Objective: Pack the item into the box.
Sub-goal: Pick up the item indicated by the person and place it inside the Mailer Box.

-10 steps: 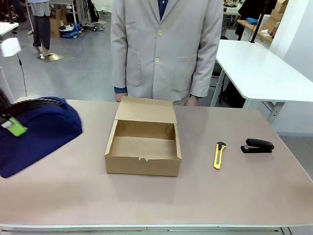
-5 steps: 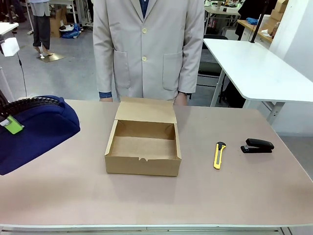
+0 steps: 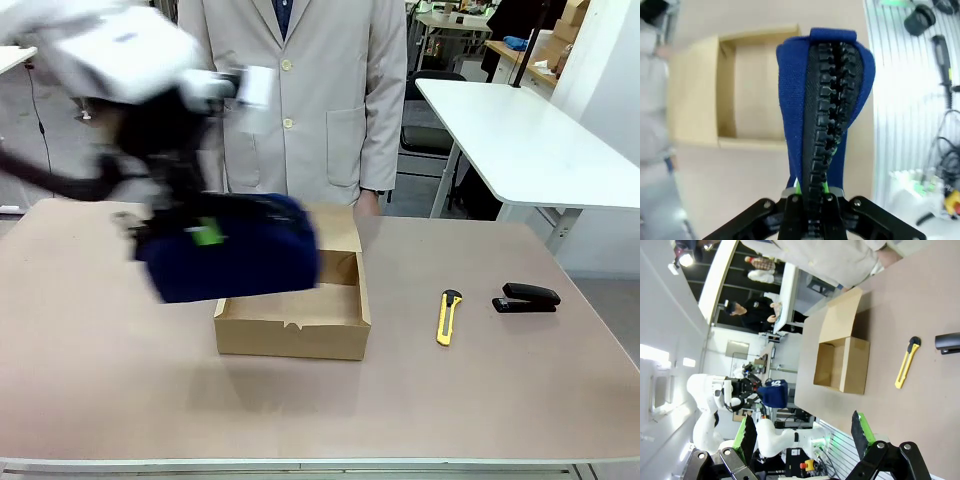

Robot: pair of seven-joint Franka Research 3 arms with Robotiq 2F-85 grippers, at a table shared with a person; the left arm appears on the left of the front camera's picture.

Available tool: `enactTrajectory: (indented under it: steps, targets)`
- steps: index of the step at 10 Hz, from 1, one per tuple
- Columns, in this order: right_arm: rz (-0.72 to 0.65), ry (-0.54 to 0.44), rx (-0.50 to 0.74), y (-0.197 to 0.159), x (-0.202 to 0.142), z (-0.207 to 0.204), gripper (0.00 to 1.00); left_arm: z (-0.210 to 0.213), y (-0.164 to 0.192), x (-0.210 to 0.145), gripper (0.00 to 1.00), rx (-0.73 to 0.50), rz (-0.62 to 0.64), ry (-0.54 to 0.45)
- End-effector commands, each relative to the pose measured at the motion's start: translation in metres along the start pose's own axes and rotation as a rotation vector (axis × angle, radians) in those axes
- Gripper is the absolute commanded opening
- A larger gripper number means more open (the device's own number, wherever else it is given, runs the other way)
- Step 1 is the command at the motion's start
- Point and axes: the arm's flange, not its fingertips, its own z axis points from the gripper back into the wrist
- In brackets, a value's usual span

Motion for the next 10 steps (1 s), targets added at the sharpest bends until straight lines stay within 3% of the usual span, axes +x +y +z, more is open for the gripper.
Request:
enactTrajectory:
  steps: [1, 2, 4, 7, 10]
  targets:
    - [0.026, -0.009, 0.019, 0.001, 0.003, -0.001, 1.00, -0.025, 0.051, 0.039, 0.08, 0.072, -0.010, 0.147]
    - [0.026, -0.009, 0.019, 0.001, 0.003, -0.001, 1.00, -0.045, 0.056, 0.065, 0.08, 0.094, -0.022, 0.181]
    - [0.026, -0.009, 0.019, 0.001, 0.003, -0.001, 1.00, -0.070, 0.077, 0.079, 0.08, 0.107, -0.060, 0.248]
    - [0.026, -0.009, 0.019, 0.001, 0.003, -0.001, 1.00, -0.100, 0.096, 0.075, 0.08, 0.062, -0.048, 0.247]
    - [0.026, -0.009, 0.019, 0.001, 0.003, -0.001, 1.00, -0.141, 0.112, 0.067, 0.08, 0.107, -0.016, 0.242]
